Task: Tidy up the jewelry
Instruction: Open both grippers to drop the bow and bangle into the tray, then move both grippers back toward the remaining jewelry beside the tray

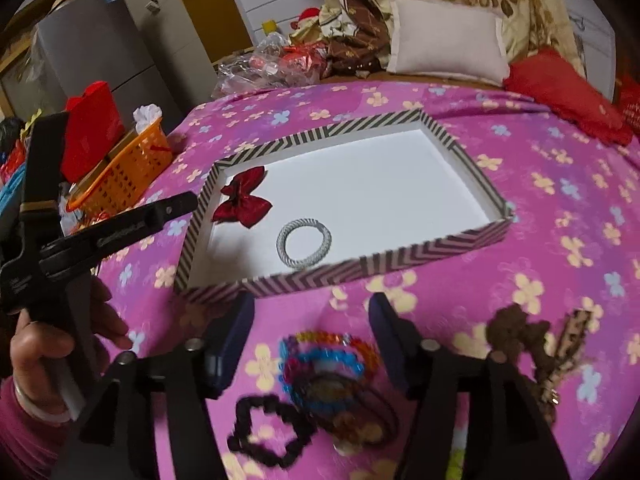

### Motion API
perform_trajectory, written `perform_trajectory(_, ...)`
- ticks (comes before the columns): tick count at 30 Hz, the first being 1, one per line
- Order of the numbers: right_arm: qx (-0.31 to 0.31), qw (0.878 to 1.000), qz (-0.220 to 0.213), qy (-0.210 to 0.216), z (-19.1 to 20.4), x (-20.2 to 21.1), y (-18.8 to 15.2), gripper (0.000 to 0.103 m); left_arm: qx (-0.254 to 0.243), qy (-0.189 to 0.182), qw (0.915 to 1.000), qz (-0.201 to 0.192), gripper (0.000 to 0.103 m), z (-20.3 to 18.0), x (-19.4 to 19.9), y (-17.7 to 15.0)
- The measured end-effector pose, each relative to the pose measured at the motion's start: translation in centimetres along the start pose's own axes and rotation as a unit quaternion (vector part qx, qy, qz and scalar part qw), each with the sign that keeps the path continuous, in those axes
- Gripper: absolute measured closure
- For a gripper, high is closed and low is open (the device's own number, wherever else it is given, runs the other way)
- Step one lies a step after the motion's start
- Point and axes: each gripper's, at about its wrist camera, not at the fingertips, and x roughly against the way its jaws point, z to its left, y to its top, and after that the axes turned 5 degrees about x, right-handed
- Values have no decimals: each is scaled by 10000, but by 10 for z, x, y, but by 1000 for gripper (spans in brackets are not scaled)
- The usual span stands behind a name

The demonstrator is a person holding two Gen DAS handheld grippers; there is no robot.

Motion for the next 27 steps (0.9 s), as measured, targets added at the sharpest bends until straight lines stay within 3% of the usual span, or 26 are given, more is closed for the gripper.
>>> perform_trajectory(11,194,9993,-70,-327,-15,59,-57,31,-28,130,9999,62,60,-13,61,-69)
perform_trajectory(27,-58,9985,71,-535,-35,66,-92,28,-418,252,9980,409,60,-41,67,-128)
